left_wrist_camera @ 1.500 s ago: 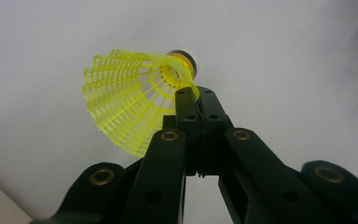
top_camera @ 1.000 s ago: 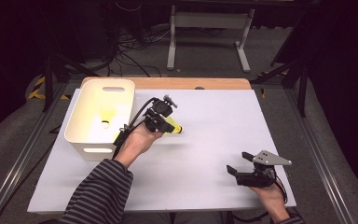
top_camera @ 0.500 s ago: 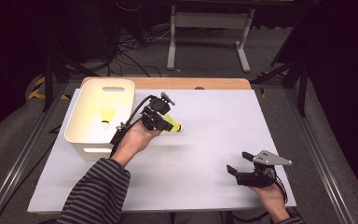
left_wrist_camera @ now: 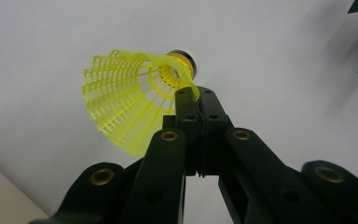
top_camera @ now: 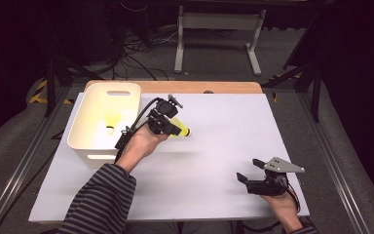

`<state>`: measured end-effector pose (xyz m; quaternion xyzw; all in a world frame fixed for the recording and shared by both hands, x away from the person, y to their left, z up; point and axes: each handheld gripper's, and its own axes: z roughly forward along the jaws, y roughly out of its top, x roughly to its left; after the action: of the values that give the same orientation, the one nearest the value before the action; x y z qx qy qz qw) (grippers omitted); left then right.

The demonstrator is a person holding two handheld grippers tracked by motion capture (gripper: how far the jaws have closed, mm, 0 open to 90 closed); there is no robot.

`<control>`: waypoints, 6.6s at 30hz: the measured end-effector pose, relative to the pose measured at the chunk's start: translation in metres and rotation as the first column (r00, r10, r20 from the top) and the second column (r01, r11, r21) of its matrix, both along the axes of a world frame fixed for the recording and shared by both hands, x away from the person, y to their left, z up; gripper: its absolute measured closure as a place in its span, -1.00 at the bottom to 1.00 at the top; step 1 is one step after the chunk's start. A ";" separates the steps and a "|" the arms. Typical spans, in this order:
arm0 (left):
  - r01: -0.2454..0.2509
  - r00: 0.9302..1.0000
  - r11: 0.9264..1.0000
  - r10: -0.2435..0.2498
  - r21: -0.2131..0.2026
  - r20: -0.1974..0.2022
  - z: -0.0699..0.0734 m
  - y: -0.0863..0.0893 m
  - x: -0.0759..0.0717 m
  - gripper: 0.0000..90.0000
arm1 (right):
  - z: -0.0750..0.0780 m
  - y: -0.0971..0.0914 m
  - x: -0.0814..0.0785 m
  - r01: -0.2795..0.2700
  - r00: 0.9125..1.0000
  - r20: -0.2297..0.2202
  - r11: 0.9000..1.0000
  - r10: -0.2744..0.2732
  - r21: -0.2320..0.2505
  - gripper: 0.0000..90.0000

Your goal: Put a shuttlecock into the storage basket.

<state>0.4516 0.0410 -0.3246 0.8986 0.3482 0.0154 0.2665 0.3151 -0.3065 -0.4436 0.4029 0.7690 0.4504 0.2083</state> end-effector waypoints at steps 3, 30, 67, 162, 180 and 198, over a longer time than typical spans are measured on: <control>-0.001 1.000 1.000 0.001 -0.001 0.005 0.001 0.001 -0.001 0.99 | 0.000 0.001 -0.001 -0.003 1.000 0.004 1.000 0.003 -0.002 -0.64; -0.003 1.000 1.000 0.004 -0.026 0.025 0.018 0.016 -0.005 0.99 | 0.000 0.000 0.000 0.002 1.000 0.001 1.000 -0.002 -0.002 -0.64; -0.018 0.998 0.999 0.020 -0.038 0.053 0.036 0.038 -0.014 0.99 | 0.002 -0.002 0.000 0.023 0.999 0.026 1.000 -0.024 0.015 -0.64; -0.153 0.983 0.986 0.158 -0.066 0.092 0.059 0.102 -0.018 0.99 | 0.001 0.000 0.000 0.009 1.000 0.016 1.000 -0.010 0.005 -0.64; -0.188 0.976 0.979 0.195 -0.081 0.096 0.059 0.117 -0.017 0.99 | 0.001 0.000 0.000 0.010 1.000 0.014 1.000 -0.010 0.005 -0.64; -0.222 0.968 0.970 0.232 -0.102 0.100 0.059 0.133 -0.018 0.99 | 0.001 0.000 0.000 0.009 1.000 0.011 1.000 -0.010 0.005 -0.64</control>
<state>0.4339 0.1742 -0.2655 0.8376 0.4337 0.0798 0.3224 0.3153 -0.3060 -0.4429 0.4046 0.7649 0.4534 0.2136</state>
